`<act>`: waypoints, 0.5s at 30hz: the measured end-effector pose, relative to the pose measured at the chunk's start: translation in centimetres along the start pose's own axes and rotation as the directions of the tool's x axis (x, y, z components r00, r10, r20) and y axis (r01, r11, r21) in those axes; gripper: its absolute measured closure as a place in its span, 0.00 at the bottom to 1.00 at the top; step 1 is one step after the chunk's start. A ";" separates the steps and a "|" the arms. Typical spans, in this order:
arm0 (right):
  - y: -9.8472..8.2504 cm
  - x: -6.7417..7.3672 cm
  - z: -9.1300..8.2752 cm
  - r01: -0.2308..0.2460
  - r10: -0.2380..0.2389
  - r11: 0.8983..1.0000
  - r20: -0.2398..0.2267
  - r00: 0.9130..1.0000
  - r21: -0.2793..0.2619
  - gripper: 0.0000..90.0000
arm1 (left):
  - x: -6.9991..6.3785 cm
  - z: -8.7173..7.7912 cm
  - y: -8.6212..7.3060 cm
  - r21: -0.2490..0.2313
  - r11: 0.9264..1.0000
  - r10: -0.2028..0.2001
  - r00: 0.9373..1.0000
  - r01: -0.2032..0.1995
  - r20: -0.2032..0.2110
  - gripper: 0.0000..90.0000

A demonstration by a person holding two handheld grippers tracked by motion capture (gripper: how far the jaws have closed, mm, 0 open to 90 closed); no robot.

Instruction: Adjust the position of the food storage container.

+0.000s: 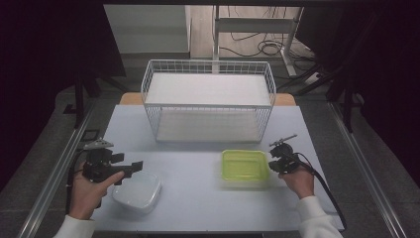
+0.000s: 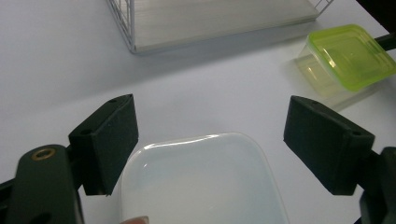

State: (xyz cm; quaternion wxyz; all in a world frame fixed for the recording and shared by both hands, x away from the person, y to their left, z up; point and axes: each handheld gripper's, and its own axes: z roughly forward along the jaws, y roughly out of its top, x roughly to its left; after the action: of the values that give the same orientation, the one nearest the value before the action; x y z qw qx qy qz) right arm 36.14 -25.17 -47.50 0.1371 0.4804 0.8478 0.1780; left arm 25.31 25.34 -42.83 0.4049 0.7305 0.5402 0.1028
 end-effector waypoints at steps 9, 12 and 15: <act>1.0 2.4 0.7 0.047 -0.047 0.999 -0.015 0.999 0.002 0.99 | 0.1 0.2 0.2 0.003 1.000 0.007 1.000 -0.007 0.004 0.19; 1.4 3.1 1.0 0.056 -0.056 0.998 -0.019 0.998 0.000 0.99 | 0.1 0.4 0.3 0.005 1.000 0.009 1.000 -0.009 0.007 0.19; 1.8 3.8 1.2 0.064 -0.064 0.998 -0.026 0.998 -0.006 0.99 | 0.2 0.5 0.3 0.003 1.000 0.013 1.000 -0.013 0.007 0.19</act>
State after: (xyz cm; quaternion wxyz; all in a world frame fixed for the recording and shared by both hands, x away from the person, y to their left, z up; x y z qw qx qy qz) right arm 36.12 -20.83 -48.02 0.1329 0.4501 0.8640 0.1821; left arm 25.89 25.26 -42.99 0.4051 0.7348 0.5343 0.1020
